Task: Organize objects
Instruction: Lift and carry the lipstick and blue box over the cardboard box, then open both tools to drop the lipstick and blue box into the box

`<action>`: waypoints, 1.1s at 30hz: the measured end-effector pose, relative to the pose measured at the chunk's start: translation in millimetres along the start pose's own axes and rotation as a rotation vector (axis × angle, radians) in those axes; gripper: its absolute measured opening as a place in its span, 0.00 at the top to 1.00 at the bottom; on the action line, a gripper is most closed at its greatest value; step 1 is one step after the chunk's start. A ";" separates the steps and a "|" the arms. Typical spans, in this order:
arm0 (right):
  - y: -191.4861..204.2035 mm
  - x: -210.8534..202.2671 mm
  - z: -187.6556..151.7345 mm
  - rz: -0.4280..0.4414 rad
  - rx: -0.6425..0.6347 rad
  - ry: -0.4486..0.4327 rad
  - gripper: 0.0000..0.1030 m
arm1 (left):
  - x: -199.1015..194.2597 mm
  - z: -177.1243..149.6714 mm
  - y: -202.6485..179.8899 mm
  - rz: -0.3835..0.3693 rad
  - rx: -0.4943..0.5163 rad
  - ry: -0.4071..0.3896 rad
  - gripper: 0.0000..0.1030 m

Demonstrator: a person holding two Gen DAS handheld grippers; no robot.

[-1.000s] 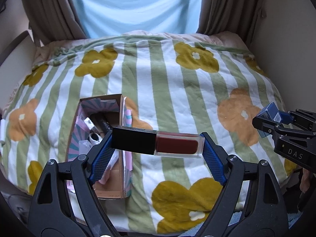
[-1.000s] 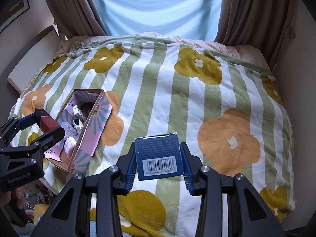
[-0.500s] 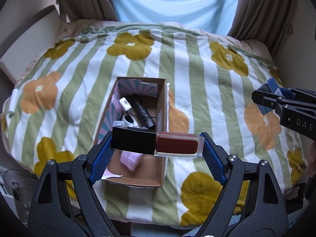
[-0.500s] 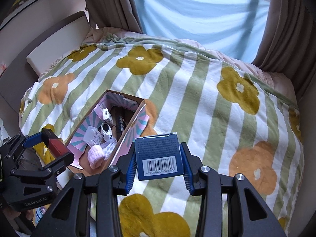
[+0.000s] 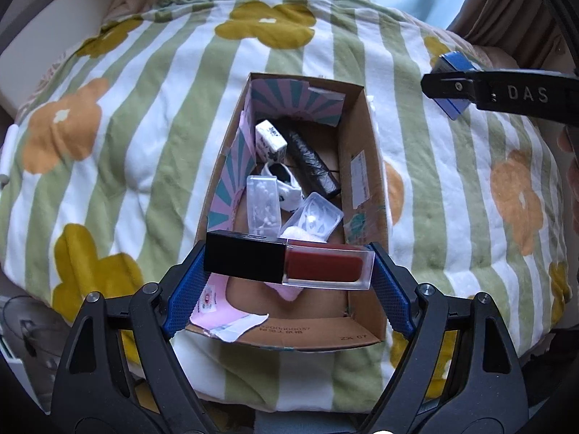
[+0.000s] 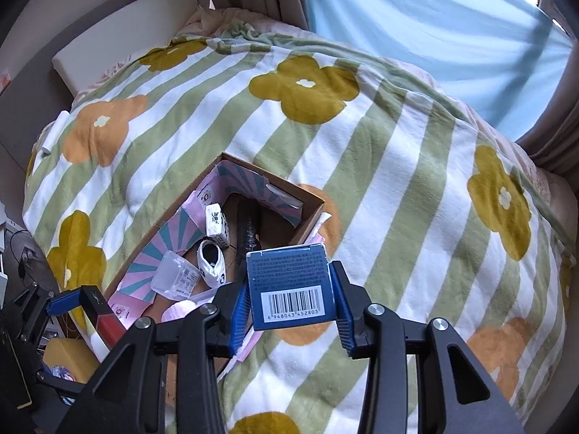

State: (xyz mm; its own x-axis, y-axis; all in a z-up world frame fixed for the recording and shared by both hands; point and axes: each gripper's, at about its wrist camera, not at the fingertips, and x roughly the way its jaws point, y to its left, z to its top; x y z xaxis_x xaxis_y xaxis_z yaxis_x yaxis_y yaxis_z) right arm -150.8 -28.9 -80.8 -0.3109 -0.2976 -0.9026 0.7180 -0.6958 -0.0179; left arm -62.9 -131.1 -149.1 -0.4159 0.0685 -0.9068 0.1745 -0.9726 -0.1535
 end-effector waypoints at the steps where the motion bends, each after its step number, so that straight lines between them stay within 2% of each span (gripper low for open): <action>1: 2.9 12.7 4.5 0.003 -0.012 0.010 0.63 | 7.6 -0.6 2.1 -0.001 0.005 0.010 0.20; 10: 17.0 100.6 23.1 0.024 -0.034 0.090 0.63 | 61.4 -17.1 8.7 -0.014 0.061 0.104 0.20; 16: 20.6 116.1 29.0 0.047 -0.031 0.101 0.63 | 67.5 -18.6 10.7 -0.001 0.083 0.103 0.20; 18: 18.3 119.7 32.7 0.086 -0.005 0.109 0.63 | 65.7 -17.2 11.1 0.007 0.081 0.093 0.19; 19: 17.4 121.8 34.6 0.109 0.009 0.115 0.62 | 64.4 -17.0 11.0 -0.001 0.081 0.089 0.11; 20: 16.9 122.6 36.1 0.122 0.020 0.116 0.54 | 62.3 -16.9 10.9 -0.017 0.081 0.082 0.04; 21: 16.9 122.7 37.5 0.129 0.027 0.112 0.39 | 58.8 -17.4 9.7 -0.033 0.088 0.066 0.01; 22: 16.7 121.8 38.5 0.129 0.034 0.103 0.28 | 56.1 -18.0 7.4 -0.036 0.100 0.054 0.00; 23: 16.6 120.2 39.1 0.130 0.040 0.089 0.11 | 54.8 -18.6 4.5 -0.034 0.115 0.048 0.00; 24: 16.1 118.1 39.1 0.133 0.047 0.077 0.01 | 54.7 -19.1 0.8 -0.025 0.133 0.049 0.00; 27: 15.1 116.5 39.1 0.133 0.066 0.078 0.01 | 56.0 -19.9 -6.4 -0.007 0.165 0.056 0.01; 33: 14.1 116.0 35.4 0.129 0.076 0.091 0.01 | 52.1 -20.0 -8.9 -0.019 0.150 0.053 0.00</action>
State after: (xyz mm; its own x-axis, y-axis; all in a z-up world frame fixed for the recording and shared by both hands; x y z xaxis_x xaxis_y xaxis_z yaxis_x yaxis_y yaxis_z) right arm -198.8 -96.4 -170.6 -0.1593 -0.3293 -0.9307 0.6976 -0.7046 0.1299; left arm -68.3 -114.4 -202.9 -0.3698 0.0948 -0.9242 0.0305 -0.9930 -0.1140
